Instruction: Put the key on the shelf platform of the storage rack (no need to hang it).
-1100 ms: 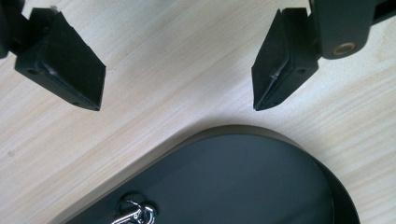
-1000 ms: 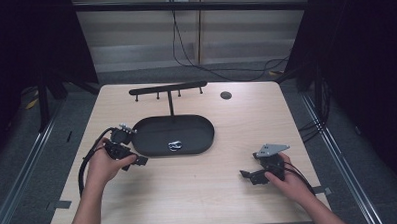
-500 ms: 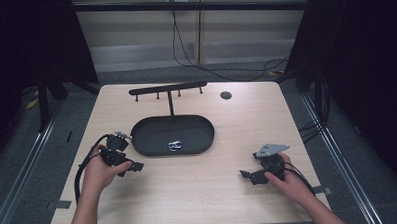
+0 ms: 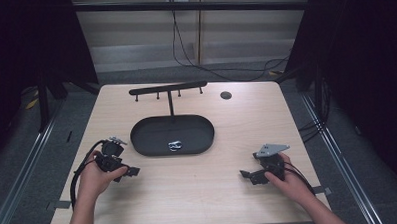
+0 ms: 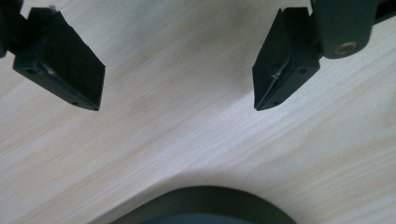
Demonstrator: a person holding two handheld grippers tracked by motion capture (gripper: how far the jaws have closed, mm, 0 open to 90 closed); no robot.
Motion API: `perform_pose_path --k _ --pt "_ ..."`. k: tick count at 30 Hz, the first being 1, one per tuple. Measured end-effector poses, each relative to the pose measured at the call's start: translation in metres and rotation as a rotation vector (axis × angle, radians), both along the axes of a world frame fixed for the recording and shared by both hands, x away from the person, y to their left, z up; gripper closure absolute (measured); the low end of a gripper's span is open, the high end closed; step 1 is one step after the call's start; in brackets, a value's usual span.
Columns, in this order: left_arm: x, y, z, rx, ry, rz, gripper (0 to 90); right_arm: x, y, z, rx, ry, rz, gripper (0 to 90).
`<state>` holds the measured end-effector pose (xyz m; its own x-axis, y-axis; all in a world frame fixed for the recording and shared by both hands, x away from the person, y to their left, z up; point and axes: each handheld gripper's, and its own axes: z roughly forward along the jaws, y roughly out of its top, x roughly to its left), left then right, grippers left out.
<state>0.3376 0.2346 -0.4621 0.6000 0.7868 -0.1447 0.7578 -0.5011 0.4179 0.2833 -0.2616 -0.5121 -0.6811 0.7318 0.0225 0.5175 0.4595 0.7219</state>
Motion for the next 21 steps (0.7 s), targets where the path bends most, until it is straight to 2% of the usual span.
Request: perform_pose_path --k 9,15,16,21 --pt "-0.007 0.003 -0.009 0.025 -0.007 0.003 17.1 0.0 0.0 0.0 0.0 0.0 0.0 13.0" --pt "-0.011 -0.002 -0.013 0.052 -0.005 -0.011 17.3 0.0 0.0 0.0 0.0 0.0 0.0 13.0" --pt "-0.01 -0.002 -0.012 0.061 -0.01 -0.025 17.4 0.0 0.0 0.0 0.0 0.0 0.0 13.0" --pt "-0.01 -0.006 -0.011 0.051 -0.022 -0.022 17.7 0.0 0.0 0.0 0.0 0.0 0.0 13.0"
